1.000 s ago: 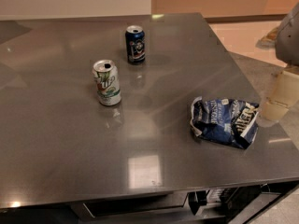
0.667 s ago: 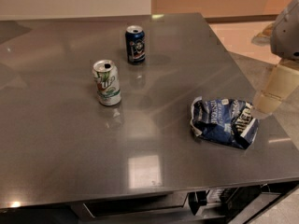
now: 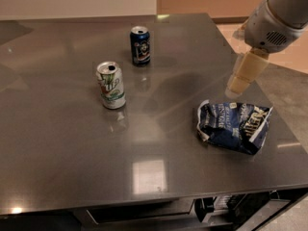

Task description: Pick pepsi can

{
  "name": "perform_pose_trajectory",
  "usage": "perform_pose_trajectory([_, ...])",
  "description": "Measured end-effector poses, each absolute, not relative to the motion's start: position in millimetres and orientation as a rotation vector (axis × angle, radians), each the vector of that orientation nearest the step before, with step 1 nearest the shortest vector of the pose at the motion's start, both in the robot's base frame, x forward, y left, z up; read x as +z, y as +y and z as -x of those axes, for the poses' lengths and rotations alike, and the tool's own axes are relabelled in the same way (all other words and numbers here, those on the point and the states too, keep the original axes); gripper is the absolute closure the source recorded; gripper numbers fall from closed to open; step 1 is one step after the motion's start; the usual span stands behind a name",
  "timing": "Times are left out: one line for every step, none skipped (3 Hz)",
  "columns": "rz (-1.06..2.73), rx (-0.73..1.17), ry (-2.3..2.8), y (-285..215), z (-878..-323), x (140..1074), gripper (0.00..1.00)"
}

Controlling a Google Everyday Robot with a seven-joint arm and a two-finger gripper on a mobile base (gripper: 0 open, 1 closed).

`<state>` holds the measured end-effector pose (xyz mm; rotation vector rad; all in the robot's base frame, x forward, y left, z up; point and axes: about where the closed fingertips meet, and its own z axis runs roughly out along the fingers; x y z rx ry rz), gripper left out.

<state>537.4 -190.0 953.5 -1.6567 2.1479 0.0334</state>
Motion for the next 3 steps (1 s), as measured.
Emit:
perform_pose_trajectory([1.588,0.087,2.141,-171,-587,938,0.0])
perform_pose_trajectory([1.517,0.113,2.142,-147,-632,924,0.0])
perform_pose_trajectory([1.427,0.133,2.166,-125,-673,911,0.0])
